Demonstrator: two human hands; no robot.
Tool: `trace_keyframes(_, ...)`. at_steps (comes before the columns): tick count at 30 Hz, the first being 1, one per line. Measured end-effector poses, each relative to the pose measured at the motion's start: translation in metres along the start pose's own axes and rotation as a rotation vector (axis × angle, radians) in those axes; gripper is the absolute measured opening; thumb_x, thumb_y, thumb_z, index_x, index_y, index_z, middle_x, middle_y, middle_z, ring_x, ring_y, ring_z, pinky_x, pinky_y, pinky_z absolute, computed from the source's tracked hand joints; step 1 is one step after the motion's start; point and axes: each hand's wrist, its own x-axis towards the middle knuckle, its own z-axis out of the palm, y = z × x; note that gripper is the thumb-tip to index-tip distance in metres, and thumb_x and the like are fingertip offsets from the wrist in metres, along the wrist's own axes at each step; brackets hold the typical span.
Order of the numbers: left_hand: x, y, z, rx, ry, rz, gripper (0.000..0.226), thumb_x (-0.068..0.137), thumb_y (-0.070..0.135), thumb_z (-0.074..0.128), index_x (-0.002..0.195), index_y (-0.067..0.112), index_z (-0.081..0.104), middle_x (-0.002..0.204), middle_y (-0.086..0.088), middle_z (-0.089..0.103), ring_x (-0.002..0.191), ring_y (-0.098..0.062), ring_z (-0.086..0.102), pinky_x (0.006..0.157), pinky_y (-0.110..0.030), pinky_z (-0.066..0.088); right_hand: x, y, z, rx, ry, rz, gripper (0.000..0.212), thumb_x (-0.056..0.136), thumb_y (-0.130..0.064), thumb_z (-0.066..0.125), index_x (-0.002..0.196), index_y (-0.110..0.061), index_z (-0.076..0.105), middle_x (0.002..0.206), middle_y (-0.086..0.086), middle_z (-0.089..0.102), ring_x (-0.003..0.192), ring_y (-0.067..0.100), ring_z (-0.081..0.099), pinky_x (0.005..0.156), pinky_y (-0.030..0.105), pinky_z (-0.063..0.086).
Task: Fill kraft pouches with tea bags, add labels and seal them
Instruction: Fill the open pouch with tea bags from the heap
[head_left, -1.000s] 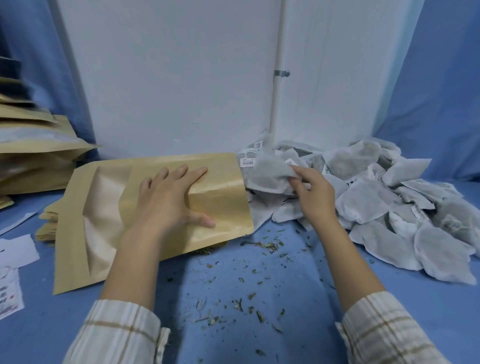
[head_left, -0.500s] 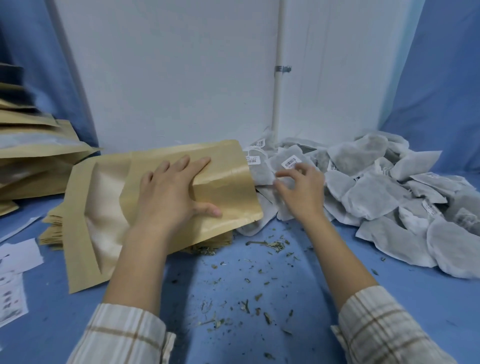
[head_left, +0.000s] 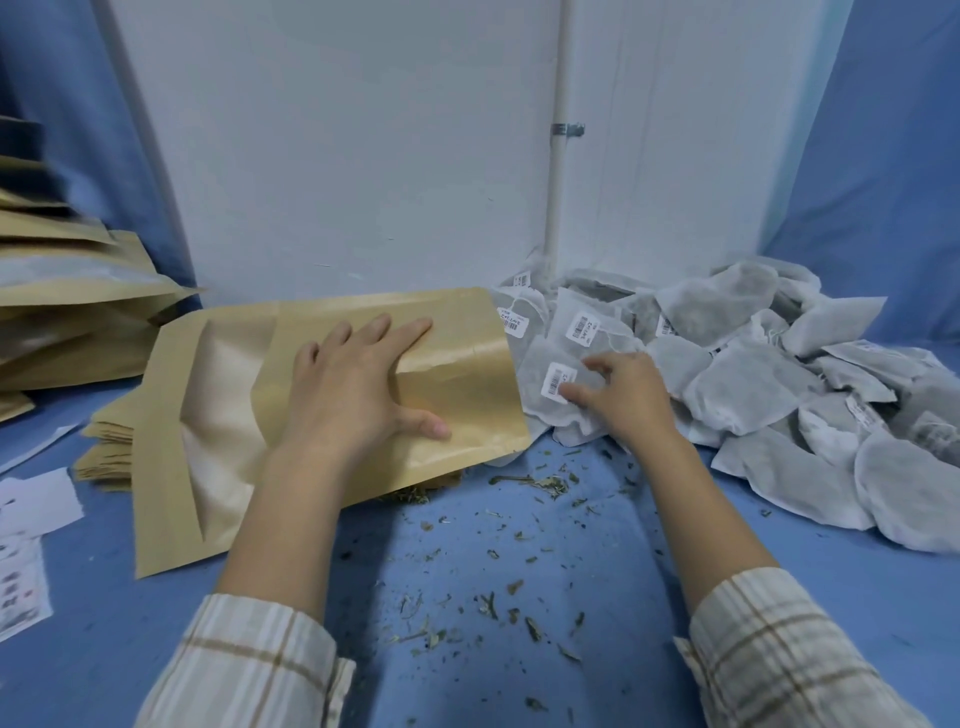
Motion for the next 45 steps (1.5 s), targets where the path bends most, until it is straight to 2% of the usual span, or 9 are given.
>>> trace_keyframes(5,0.0,0.001,0.0,0.009,-0.006,0.001,0.107,0.046,0.068,0.074,0.139,0.053,0.023,0.154,0.009,0.022,0.142,-0.023,0.015,0.111,-0.04,0.011,-0.002,-0.006,-0.028,0.41,0.097,-0.044,0.019,0.077,-0.021,0.072,0.095,-0.017,0.073,0.091,-0.001,0.072,0.086,0.011,0.063,0.077,0.019,0.047)
trace_keyframes(9,-0.001,0.007,-0.003,-0.03,-0.021,0.063,0.108,0.043,0.068,0.074,0.138,0.053,0.026,0.152,0.01,0.025,0.141,-0.022,0.018,0.112,-0.039,0.012,-0.012,-0.037,-0.034,0.485,-0.148,-0.172,0.009,0.078,-0.017,0.071,0.084,-0.024,0.074,0.085,-0.003,0.073,0.075,-0.001,0.062,0.072,0.014,0.048)
trace_keyframes(12,-0.003,0.018,-0.003,-0.093,-0.03,0.127,0.106,0.041,0.067,0.074,0.136,0.053,0.029,0.15,0.012,0.029,0.139,-0.018,0.022,0.112,-0.037,0.014,-0.019,-0.068,-0.017,0.31,-0.29,-0.195,0.014,0.084,-0.011,0.059,0.074,-0.014,0.068,0.076,0.008,0.067,0.075,0.012,0.057,0.066,0.026,0.048)
trace_keyframes(15,-0.003,0.023,0.0,-0.088,-0.056,0.141,0.104,0.043,0.065,0.075,0.136,0.054,0.03,0.15,0.012,0.03,0.14,-0.018,0.021,0.114,-0.039,0.014,-0.025,-0.08,-0.001,0.504,-0.584,-0.025,0.018,0.096,-0.023,0.044,0.107,-0.022,0.058,0.1,-0.001,0.058,0.093,0.016,0.054,0.082,0.029,0.048)
trace_keyframes(21,0.0,0.011,-0.006,0.01,0.061,0.052,0.099,0.049,0.067,0.071,0.137,0.051,0.03,0.15,0.007,0.031,0.138,-0.023,0.023,0.109,-0.044,0.017,-0.014,-0.053,0.013,0.496,0.061,-0.031,0.016,0.089,-0.027,0.054,0.097,-0.026,0.067,0.089,-0.005,0.067,0.091,0.014,0.063,0.077,0.026,0.047)
trace_keyframes(25,0.001,0.007,-0.006,0.134,0.093,0.023,0.101,0.051,0.068,0.071,0.139,0.049,0.026,0.149,0.005,0.03,0.137,-0.028,0.02,0.109,-0.045,0.015,-0.012,-0.038,0.032,0.295,-0.14,-0.08,0.033,0.091,-0.035,0.05,0.123,-0.029,0.056,0.099,0.011,0.066,0.094,0.021,0.06,0.068,0.023,0.042)
trace_keyframes(30,0.001,0.002,0.001,0.162,0.013,-0.01,0.107,0.05,0.067,0.074,0.141,0.048,0.022,0.15,0.005,0.026,0.137,-0.028,0.019,0.11,-0.045,0.016,-0.009,-0.037,0.041,0.251,-0.113,-0.132,0.046,0.086,-0.035,0.06,0.129,-0.022,0.052,0.093,-0.001,0.055,0.087,0.011,0.052,0.079,0.025,0.042)
trace_keyframes(37,0.002,-0.004,0.003,0.056,-0.033,-0.025,0.11,0.048,0.063,0.077,0.141,0.049,0.019,0.155,0.005,0.019,0.143,-0.027,0.011,0.112,-0.045,0.008,-0.004,-0.034,0.022,0.789,0.144,0.151,0.033,0.067,-0.037,0.079,0.095,-0.026,0.065,0.096,-0.008,0.065,0.091,0.005,0.06,0.07,0.012,0.045)
trace_keyframes(45,0.0,-0.004,-0.004,-0.021,0.01,-0.015,0.108,0.044,0.061,0.079,0.138,0.052,0.027,0.153,0.006,0.025,0.142,-0.026,0.016,0.112,-0.044,0.011,0.003,-0.025,-0.022,1.027,-0.022,0.044,0.016,0.077,-0.011,0.071,0.086,-0.024,0.07,0.094,0.002,0.071,0.081,0.012,0.069,0.068,0.022,0.054)
